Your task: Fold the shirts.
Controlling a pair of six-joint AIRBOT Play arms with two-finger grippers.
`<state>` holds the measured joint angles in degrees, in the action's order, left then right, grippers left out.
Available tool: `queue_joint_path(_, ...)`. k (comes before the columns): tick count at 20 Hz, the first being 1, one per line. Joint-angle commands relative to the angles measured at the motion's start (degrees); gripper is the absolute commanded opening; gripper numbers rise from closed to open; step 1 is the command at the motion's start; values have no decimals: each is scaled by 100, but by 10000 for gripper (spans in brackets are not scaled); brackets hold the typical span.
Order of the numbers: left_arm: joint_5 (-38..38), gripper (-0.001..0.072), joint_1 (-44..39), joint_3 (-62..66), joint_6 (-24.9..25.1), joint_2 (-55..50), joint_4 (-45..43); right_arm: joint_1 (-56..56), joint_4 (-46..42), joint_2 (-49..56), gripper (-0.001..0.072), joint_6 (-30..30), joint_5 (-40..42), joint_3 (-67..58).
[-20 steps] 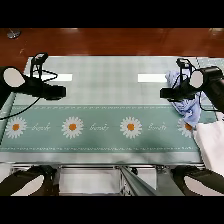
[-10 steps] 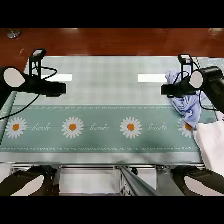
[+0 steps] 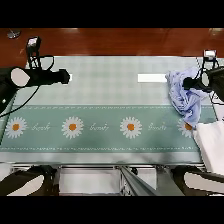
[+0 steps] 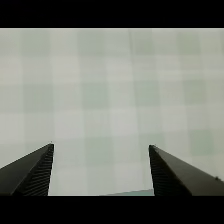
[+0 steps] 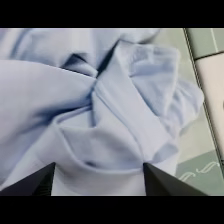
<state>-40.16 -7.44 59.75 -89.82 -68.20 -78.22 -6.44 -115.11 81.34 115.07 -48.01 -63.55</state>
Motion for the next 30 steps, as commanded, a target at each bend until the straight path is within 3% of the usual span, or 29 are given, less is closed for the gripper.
queue_joint_path(1,74,703,4,-2,-13,-177,24,-625,514,568,629,-247,-330,-26)
queue_joint_path(3,-109,703,4,-2,-160,-232,79,-811,1182,739,605,-734,-566,-26)
queue_joint_path(4,-232,703,4,-2,-157,-245,109,-863,1552,778,536,-1045,-662,-26)
queue_joint_path(6,-570,702,42,37,-92,-168,-72,-885,2103,748,24,-1770,-933,-160)
queue_joint_path(8,-1182,702,264,232,-94,79,-586,-881,2164,586,23,-2277,-1414,-715)
queue_joint_path(13,-2120,702,745,26,-111,1563,-542,-835,2776,-518,23,-2391,-1344,-2422)
queue_joint_path(15,-2133,702,654,-584,-114,2409,-157,-695,2822,-1012,23,-2433,-1207,-2894)
queue_joint_path(18,-2380,702,396,-1464,-111,3521,1156,-293,2820,-1655,22,-2610,-1213,-3580)
queue_joint_path(20,-2275,702,131,-1869,-120,3956,1357,39,2802,-1985,22,-2643,-1213,-4033)
queue_joint_path(26,-2170,702,28,-2002,-144,3713,1362,1169,2822,-2496,22,-3027,-1246,-4750)
queue_joint_path(30,-2155,702,28,-2002,-83,3362,1362,2124,3633,-2500,22,-3333,-1687,-4575)
